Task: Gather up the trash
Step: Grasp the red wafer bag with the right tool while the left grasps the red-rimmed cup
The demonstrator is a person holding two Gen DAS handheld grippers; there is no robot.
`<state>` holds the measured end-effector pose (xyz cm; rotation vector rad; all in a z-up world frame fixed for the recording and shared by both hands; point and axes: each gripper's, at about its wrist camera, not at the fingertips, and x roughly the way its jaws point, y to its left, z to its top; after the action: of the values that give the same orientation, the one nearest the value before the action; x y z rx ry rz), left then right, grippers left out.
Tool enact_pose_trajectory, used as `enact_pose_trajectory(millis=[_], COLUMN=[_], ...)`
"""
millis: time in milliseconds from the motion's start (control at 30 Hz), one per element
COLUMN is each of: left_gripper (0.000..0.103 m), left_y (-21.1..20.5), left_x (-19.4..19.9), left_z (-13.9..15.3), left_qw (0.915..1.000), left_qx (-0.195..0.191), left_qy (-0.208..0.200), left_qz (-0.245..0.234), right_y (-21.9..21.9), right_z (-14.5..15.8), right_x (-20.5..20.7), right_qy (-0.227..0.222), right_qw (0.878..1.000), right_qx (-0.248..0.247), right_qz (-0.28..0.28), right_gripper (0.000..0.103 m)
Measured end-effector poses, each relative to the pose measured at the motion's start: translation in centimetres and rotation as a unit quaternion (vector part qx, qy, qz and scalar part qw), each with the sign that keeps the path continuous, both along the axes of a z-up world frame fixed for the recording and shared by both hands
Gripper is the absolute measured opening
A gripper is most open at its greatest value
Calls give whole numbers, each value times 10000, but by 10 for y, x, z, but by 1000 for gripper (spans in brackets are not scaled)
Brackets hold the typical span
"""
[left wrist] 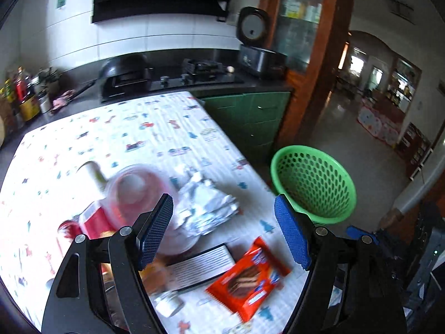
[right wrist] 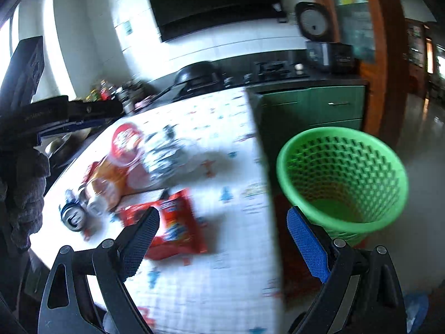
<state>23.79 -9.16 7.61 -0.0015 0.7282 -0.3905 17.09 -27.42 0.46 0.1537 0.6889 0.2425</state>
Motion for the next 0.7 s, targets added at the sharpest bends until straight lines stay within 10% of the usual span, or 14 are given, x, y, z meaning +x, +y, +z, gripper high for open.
enact_pose_trajectory(millis=[700], left_gripper=[75], left_y=[118], left_x=[-18], left_z=[-36], left_qw=[9948], left_qx=[-363], left_qy=[390], left_qz=[869], right_y=[49], right_z=[-54], right_x=[58], right_qy=[852], right_qw=[9929], right_qx=[81], right_qz=[831], right_gripper=[94])
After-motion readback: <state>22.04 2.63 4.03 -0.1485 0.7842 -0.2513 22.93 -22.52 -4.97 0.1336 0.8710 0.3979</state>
